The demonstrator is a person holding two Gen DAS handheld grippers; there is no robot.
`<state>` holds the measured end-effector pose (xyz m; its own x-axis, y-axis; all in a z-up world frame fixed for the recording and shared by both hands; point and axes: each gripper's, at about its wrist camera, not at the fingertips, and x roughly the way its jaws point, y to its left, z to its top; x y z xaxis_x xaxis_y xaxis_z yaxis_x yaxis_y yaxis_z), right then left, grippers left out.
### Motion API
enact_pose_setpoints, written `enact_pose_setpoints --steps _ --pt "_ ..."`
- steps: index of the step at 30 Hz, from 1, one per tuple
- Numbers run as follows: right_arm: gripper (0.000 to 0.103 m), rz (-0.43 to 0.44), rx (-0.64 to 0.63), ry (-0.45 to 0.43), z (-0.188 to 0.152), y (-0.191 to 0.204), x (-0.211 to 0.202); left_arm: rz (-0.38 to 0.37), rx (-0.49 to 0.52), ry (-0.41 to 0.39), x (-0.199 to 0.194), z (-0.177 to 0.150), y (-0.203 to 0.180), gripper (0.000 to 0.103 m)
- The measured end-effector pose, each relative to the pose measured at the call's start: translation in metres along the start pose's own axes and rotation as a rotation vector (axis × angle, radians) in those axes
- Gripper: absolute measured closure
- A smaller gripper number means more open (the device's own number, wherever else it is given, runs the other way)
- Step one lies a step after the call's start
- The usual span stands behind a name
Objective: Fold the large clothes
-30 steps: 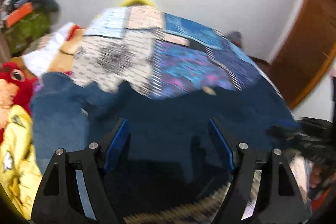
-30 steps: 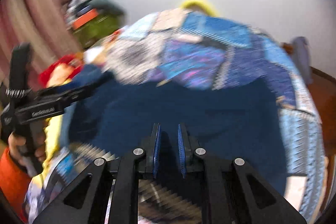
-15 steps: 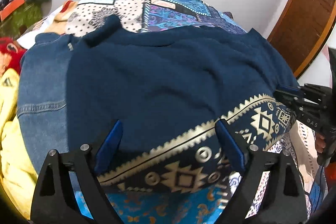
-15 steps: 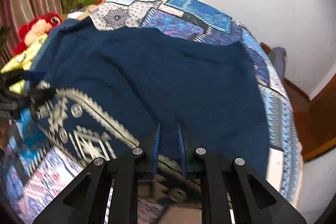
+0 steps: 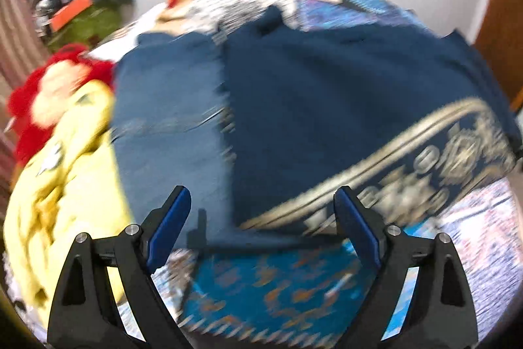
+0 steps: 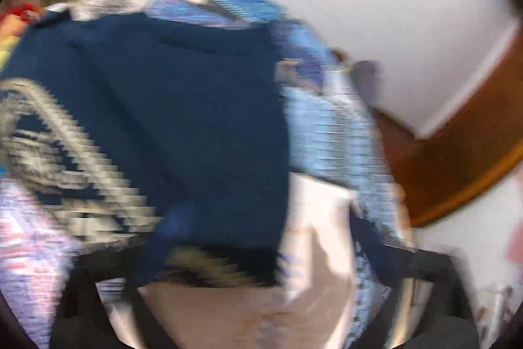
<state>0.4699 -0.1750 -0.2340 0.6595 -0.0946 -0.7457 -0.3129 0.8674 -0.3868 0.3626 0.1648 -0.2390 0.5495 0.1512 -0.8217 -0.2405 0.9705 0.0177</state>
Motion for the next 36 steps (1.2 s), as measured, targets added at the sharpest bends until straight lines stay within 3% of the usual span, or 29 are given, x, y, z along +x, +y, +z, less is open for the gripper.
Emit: enact_pose_setpoints --steps 4,7,13,18,22,28,31,36 --pt "0.0 0.21 0.195 0.093 -0.013 -0.041 0.004 -0.016 -0.107 0.004 -0.014 -0.023 0.031 0.012" --pt "0.0 0.226 0.244 0.103 -0.017 -0.055 -0.005 -0.064 -0.203 -0.025 -0.03 -0.026 0.049 0.012" --pt "0.0 0.245 0.221 0.018 -0.003 -0.051 -0.046 -0.302 -0.356 -0.054 -0.052 -0.01 0.054 0.012" --pt "0.0 0.326 0.225 -0.056 0.012 -0.032 -0.075 -0.544 -0.456 0.032 -0.024 -0.007 0.031 0.012" --pt "0.0 0.366 0.195 -0.063 0.026 -0.011 -0.077 -0.65 -0.521 0.107 0.007 -0.012 0.017 0.013" --pt "0.0 0.362 0.125 -0.074 0.036 0.014 -0.066 -0.748 -0.627 0.146 0.049 -0.015 0.02 0.015" --pt "0.0 0.355 0.11 -0.069 0.042 0.022 -0.055 -0.789 -0.684 0.099 0.059 -0.008 0.028 0.015" --pt "0.0 0.38 0.133 -0.041 0.055 0.031 -0.039 -0.763 -0.701 0.05 0.063 0.006 0.025 0.015"
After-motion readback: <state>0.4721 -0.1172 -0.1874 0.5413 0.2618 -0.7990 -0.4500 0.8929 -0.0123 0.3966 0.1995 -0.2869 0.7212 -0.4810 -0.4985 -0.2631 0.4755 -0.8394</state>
